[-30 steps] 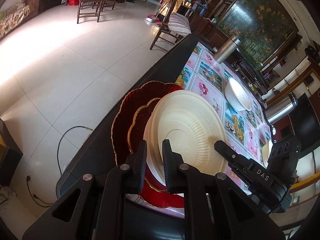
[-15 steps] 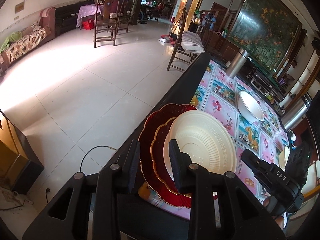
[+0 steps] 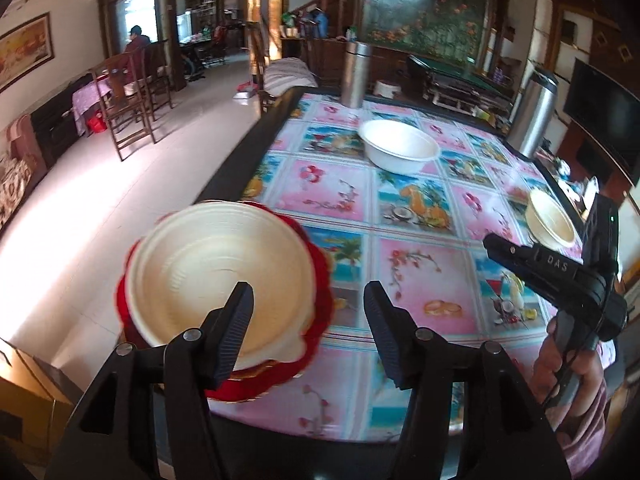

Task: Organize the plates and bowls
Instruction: 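Move both grippers to the white bowl on the tablecloth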

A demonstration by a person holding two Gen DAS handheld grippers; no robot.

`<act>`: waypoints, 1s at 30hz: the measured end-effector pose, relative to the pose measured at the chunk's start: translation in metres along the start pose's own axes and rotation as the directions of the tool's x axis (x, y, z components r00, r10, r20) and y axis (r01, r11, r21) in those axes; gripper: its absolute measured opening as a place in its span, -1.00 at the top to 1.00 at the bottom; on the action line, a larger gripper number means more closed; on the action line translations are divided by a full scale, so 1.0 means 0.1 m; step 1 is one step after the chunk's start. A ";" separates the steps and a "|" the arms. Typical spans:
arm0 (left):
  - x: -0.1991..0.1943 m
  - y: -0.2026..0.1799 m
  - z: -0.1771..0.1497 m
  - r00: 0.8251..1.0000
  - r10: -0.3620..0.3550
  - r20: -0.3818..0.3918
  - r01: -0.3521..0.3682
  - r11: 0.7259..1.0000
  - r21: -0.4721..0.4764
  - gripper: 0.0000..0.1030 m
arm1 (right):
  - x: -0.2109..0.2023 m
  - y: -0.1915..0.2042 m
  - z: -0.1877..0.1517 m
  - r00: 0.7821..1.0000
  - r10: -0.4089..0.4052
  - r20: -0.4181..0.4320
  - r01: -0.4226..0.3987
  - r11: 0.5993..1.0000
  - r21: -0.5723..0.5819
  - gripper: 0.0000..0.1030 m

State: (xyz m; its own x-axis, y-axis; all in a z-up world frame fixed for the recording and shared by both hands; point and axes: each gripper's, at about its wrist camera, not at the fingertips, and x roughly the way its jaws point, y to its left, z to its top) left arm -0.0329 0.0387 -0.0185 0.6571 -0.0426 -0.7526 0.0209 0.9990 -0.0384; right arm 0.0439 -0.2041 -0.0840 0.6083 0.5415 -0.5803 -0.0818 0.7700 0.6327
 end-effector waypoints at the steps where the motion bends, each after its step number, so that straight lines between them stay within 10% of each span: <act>1: 0.07 -0.13 0.00 0.999 -0.022 -0.023 0.022 1.000 0.021 -0.10 | -0.08 -0.08 0.04 1.000 -0.008 0.015 0.008 1.000 0.011 0.45; 12: 1.00 -1.13 0.05 0.950 -0.130 -0.285 0.155 0.986 0.064 -0.10 | -0.48 -0.91 0.27 0.995 -0.074 0.072 0.061 0.984 0.169 0.33; 21: 1.39 -0.88 0.86 0.983 -0.078 -0.166 0.059 0.991 -0.118 -0.10 | -0.11 -0.71 0.63 0.997 -0.062 -0.047 0.070 0.976 0.208 0.33; 30: 1.64 -0.32 1.29 0.994 -0.056 -0.098 0.017 0.934 -0.356 -0.09 | 0.42 -0.49 1.14 0.997 -0.041 -0.064 0.055 0.973 0.225 0.33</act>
State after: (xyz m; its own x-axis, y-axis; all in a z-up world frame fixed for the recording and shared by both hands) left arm 0.1719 0.0012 -0.0558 0.5780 -0.0988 -0.8100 -0.2376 0.9292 -0.2829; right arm 0.1634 -0.2571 -0.0807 0.5593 0.5297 -0.6376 0.1314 0.7028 0.6992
